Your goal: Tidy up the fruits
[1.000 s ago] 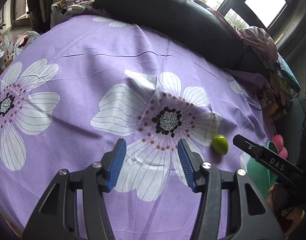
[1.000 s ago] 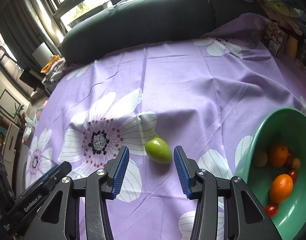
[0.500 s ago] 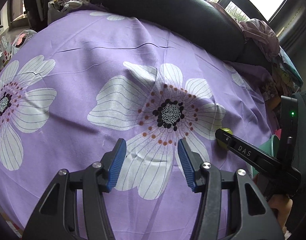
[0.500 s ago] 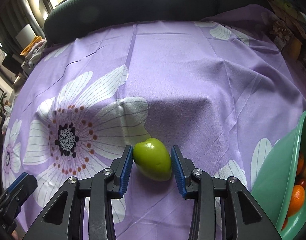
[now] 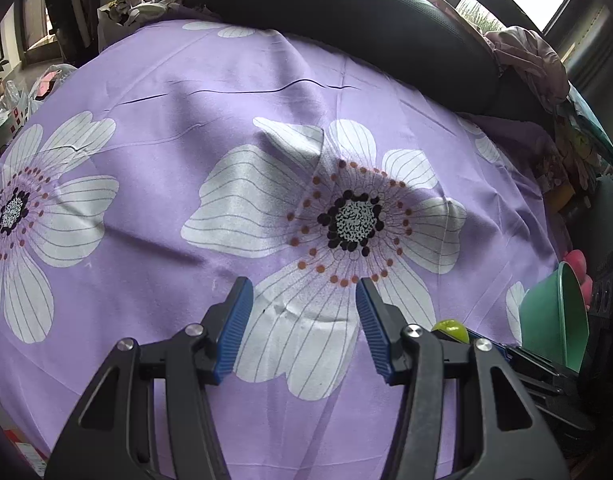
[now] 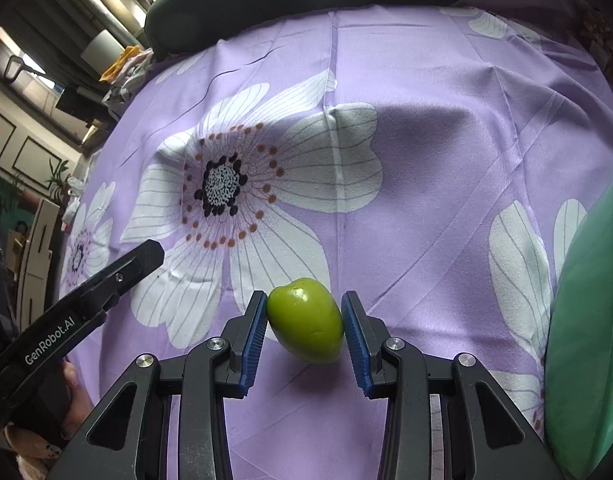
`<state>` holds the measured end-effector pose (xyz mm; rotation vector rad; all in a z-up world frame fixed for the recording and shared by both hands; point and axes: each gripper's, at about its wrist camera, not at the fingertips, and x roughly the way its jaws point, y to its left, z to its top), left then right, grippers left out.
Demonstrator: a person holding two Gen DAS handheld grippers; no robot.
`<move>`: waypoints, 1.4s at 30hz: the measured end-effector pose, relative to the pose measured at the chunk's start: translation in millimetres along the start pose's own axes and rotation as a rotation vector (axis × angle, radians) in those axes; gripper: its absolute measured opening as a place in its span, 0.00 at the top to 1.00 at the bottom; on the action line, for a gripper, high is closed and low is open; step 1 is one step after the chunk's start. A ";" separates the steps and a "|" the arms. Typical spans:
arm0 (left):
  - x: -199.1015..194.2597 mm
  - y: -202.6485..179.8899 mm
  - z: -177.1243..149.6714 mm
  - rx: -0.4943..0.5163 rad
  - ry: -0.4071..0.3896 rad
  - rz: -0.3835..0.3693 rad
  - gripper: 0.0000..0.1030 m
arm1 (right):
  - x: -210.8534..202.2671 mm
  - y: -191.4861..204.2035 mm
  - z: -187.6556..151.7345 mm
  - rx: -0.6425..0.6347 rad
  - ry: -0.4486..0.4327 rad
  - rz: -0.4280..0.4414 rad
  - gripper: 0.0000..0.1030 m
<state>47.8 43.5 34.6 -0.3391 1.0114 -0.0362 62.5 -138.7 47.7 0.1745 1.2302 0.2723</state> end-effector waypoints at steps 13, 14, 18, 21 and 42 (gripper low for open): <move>2.5 -9.8 -3.4 0.033 0.017 -0.011 0.49 | -12.1 -11.7 0.4 0.048 -0.014 0.032 0.59; 2.3 -11.0 -3.8 0.034 0.021 -0.022 0.49 | -15.2 -13.7 0.5 0.056 -0.023 0.038 0.59; 1.7 -19.9 -7.5 0.048 0.040 -0.075 0.49 | -26.7 -22.2 1.5 0.095 -0.065 0.077 0.59; 2.4 -28.5 -11.1 0.065 0.059 -0.130 0.49 | -30.7 -31.0 3.5 0.144 -0.090 0.112 0.59; 30.4 -82.6 -37.9 0.179 0.190 -0.290 0.54 | -8.3 -33.5 4.0 0.175 -0.039 0.217 0.60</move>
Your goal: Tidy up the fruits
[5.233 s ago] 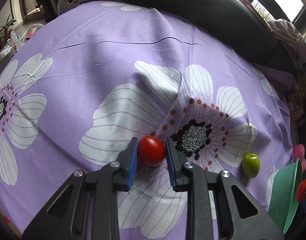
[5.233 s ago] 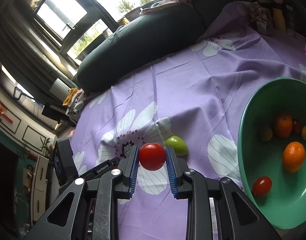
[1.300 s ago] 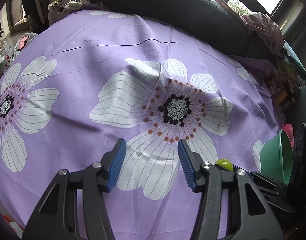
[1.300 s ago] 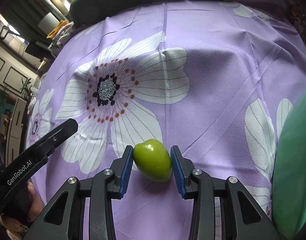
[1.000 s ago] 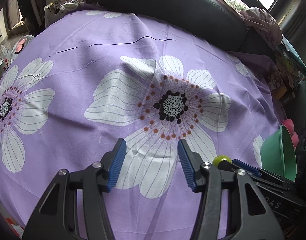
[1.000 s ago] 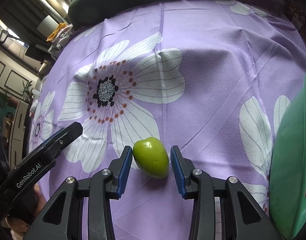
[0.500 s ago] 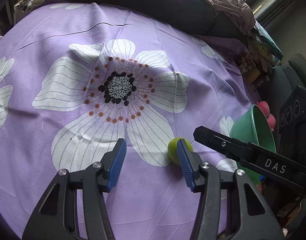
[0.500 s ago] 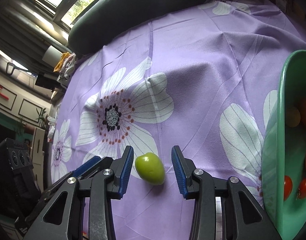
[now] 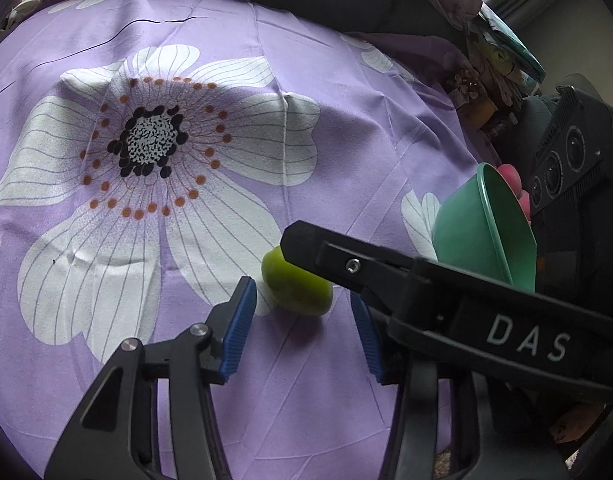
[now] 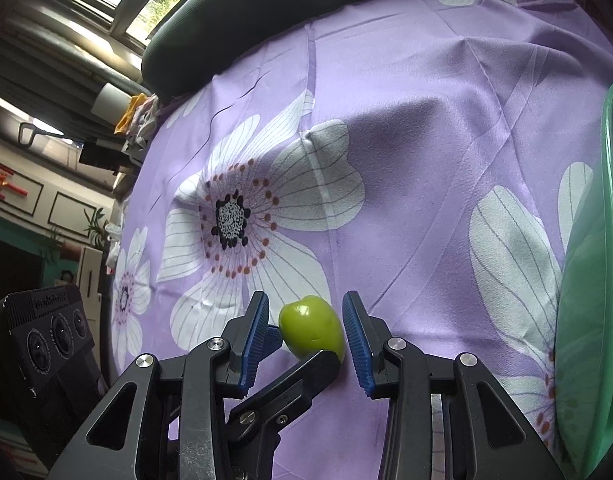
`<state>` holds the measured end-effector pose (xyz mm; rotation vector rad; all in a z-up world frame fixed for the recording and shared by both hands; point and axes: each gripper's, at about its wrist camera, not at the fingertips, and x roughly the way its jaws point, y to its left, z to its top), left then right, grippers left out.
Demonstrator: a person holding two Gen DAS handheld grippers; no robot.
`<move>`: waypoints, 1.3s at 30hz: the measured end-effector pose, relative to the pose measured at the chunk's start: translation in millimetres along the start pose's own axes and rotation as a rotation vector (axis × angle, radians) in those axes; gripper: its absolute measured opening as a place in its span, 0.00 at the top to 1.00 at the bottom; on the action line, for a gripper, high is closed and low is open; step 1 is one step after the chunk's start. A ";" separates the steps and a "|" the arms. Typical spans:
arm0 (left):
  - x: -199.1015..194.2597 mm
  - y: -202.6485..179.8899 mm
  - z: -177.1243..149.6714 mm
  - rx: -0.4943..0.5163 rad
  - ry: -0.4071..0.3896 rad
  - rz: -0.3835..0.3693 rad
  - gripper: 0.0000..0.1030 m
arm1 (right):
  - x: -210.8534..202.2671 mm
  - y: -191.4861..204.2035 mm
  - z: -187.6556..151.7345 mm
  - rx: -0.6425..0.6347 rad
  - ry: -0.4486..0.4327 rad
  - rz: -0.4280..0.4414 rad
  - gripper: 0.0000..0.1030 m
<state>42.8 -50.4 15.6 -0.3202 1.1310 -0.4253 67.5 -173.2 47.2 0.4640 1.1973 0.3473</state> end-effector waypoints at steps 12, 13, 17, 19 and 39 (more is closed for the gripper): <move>8.3 -1.9 1.1 0.022 0.000 0.010 0.66 | 15.4 -2.9 -0.7 0.005 0.042 -0.025 0.61; 9.6 -2.6 2.0 0.024 -0.001 0.011 0.66 | 15.2 -2.6 -0.9 0.000 0.041 -0.029 0.62; 6.4 -8.6 4.1 0.043 -0.024 0.011 0.66 | 10.5 -0.9 -0.7 -0.001 0.023 -0.026 0.63; -2.3 -15.7 5.1 0.067 -0.061 0.010 0.66 | 0.7 3.2 -1.3 -0.014 -0.009 -0.019 0.63; -42.3 -132.5 2.9 0.379 -0.269 -0.067 0.66 | -137.9 -17.2 -12.7 -0.031 -0.397 -0.014 0.63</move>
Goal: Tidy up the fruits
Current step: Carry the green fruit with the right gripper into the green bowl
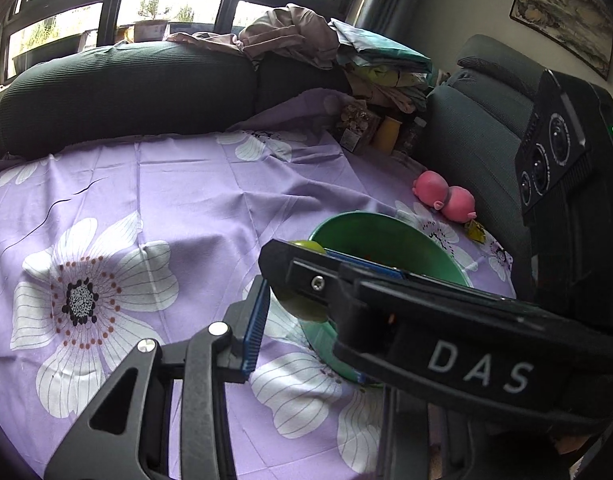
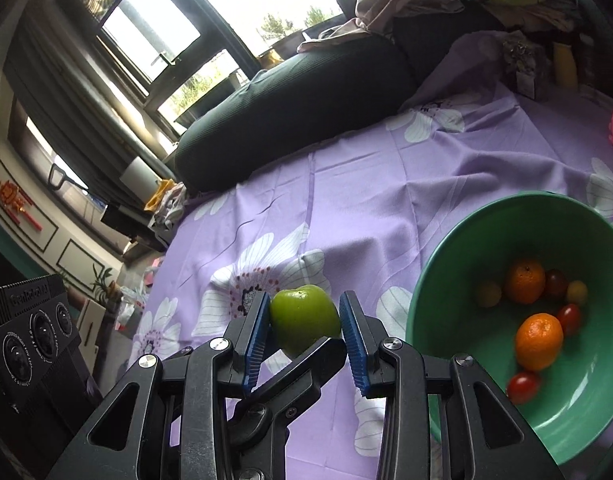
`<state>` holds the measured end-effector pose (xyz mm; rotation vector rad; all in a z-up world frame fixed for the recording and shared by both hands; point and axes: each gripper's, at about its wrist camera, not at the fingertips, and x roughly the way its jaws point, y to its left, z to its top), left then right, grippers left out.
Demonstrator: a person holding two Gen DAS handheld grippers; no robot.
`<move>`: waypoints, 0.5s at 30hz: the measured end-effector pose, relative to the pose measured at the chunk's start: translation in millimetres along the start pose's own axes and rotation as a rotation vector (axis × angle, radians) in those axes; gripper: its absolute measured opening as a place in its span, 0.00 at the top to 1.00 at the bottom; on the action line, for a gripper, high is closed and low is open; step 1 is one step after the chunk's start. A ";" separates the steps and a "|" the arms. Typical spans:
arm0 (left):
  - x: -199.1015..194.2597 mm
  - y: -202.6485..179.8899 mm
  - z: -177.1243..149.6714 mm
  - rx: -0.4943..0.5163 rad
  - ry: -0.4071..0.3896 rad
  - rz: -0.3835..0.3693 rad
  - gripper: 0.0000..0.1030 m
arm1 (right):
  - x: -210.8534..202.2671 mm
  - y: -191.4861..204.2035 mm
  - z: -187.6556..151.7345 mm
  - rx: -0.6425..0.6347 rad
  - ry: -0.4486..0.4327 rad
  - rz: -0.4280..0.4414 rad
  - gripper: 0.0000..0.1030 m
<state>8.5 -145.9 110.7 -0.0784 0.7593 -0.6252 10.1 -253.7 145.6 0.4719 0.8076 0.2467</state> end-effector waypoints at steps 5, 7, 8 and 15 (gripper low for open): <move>24.0 -23.2 6.0 0.037 0.033 -0.049 0.66 | -15.1 -27.5 4.2 0.047 -0.029 -0.051 0.63; 32.6 -31.8 6.8 0.047 0.045 -0.068 0.67 | -18.8 -39.1 4.9 0.073 -0.037 -0.064 0.63; 37.7 -34.8 7.0 0.052 0.055 -0.077 0.66 | -20.0 -44.7 4.9 0.082 -0.037 -0.071 0.63; 67.2 -49.1 6.2 0.060 0.120 -0.145 0.67 | -23.1 -76.0 5.4 0.154 -0.028 -0.136 0.63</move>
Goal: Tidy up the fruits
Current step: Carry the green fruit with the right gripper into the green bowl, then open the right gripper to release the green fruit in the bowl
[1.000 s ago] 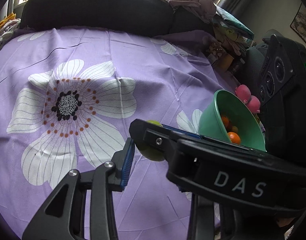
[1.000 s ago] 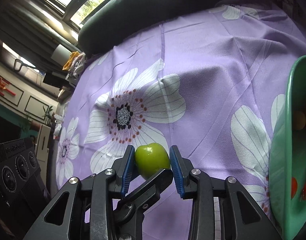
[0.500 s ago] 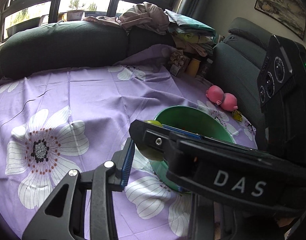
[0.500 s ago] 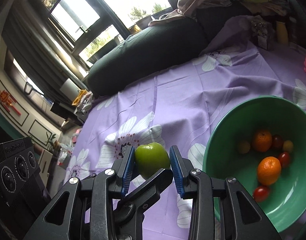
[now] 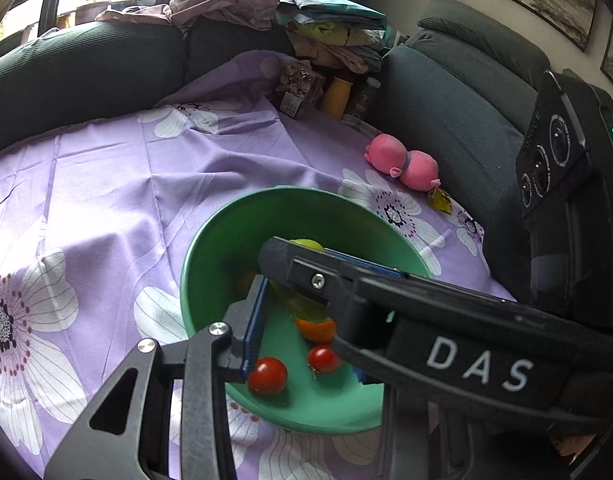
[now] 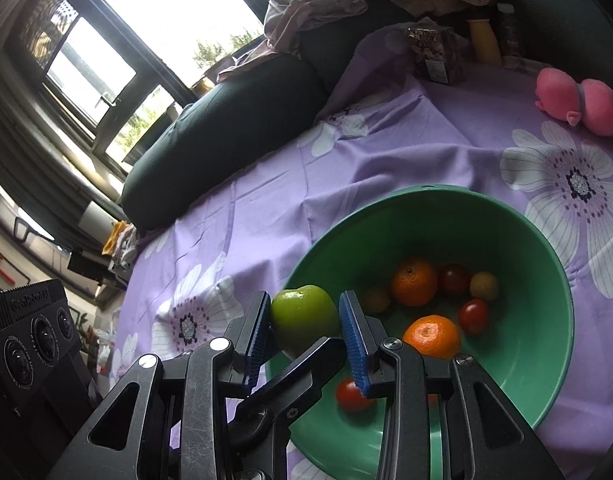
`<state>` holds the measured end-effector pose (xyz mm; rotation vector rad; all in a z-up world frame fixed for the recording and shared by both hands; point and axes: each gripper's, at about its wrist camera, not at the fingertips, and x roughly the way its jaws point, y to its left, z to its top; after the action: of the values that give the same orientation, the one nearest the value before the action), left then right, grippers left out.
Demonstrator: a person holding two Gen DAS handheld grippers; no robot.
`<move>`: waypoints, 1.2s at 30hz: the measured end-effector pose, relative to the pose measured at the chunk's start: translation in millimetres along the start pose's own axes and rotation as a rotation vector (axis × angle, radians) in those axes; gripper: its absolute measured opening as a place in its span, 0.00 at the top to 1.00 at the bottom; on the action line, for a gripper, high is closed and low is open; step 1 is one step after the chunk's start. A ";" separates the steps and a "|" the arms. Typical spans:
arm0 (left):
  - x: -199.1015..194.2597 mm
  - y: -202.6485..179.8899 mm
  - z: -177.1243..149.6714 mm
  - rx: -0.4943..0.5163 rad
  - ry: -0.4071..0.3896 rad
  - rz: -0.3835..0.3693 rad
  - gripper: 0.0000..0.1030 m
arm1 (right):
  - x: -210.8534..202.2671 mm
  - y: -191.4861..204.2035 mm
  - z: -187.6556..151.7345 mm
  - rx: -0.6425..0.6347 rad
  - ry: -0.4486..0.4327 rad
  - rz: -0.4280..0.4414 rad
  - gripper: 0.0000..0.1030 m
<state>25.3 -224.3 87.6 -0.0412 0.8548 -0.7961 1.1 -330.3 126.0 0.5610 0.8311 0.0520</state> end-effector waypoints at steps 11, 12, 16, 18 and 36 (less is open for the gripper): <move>25.0 -2.0 -4.0 -0.041 0.066 -0.035 0.67 | 11.2 -24.2 -0.2 0.055 0.051 -0.041 0.62; 26.0 -1.8 -4.7 -0.047 0.069 -0.038 0.67 | 11.6 -25.1 -0.2 0.056 0.053 -0.045 0.63; 25.6 -3.7 -6.6 -0.045 0.067 -0.018 0.67 | 14.6 -28.8 -0.2 0.074 0.073 -0.045 0.63; 25.3 -3.1 -6.5 -0.058 0.069 -0.020 0.66 | 12.9 -29.2 -0.2 0.079 0.071 -0.052 0.62; -42.3 4.0 2.6 -0.090 -0.049 0.154 0.08 | -34.9 -19.5 1.6 0.073 -0.102 -0.174 0.43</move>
<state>13.0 -195.0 115.9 -0.0731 0.8365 -0.6102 -24.8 -356.7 141.1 0.5536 0.7817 -0.1661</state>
